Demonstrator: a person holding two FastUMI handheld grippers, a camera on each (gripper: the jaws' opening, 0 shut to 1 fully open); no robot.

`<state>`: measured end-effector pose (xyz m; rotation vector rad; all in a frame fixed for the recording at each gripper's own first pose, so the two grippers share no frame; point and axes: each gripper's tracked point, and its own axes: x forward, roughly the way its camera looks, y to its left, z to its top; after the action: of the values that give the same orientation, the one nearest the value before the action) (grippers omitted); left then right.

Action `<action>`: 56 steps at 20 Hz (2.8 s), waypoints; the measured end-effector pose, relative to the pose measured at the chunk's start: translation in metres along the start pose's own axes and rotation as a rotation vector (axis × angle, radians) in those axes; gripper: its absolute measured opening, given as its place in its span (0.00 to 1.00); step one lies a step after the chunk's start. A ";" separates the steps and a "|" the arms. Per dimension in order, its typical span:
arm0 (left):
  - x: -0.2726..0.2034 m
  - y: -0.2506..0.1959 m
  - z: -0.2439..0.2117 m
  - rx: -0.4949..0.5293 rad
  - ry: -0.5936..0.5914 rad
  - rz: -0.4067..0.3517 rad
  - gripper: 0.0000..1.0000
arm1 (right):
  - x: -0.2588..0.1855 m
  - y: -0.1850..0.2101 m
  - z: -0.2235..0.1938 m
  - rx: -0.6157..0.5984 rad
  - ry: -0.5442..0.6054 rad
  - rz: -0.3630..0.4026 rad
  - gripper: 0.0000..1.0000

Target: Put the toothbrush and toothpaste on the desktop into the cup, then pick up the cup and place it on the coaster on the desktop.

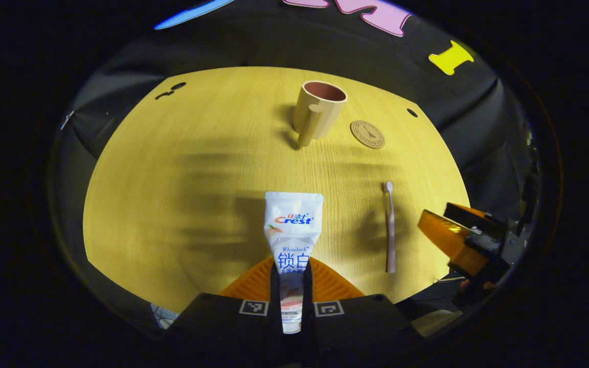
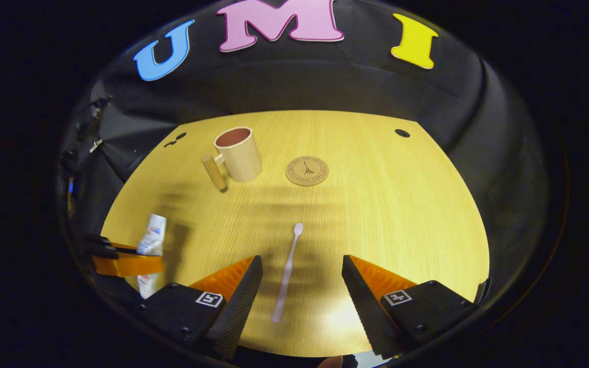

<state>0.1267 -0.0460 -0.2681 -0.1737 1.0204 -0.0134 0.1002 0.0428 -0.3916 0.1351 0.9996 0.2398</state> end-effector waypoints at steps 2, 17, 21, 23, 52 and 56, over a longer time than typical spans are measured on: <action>-0.014 0.011 -0.002 -0.011 -0.028 0.009 0.18 | 0.019 0.004 -0.011 -0.002 0.053 -0.006 0.96; -0.043 0.064 -0.041 -0.129 -0.059 0.036 0.18 | 0.065 0.011 -0.032 0.009 0.256 -0.057 0.74; -0.042 0.066 -0.049 -0.117 -0.069 0.042 0.18 | 0.067 0.014 -0.033 0.019 0.294 -0.066 0.39; -0.046 0.067 -0.052 -0.119 -0.078 0.041 0.18 | 0.063 0.016 -0.036 0.041 0.321 -0.082 0.15; -0.086 -0.068 0.216 0.082 -0.708 -0.296 0.18 | -0.092 0.014 0.122 0.190 -0.375 0.336 0.06; -0.061 -0.076 0.263 0.073 -0.746 -0.302 0.18 | -0.093 -0.004 0.120 0.201 -0.371 0.341 0.06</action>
<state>0.3237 -0.0795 -0.0706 -0.2402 0.2435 -0.2434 0.1543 0.0148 -0.2521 0.5176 0.6249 0.4085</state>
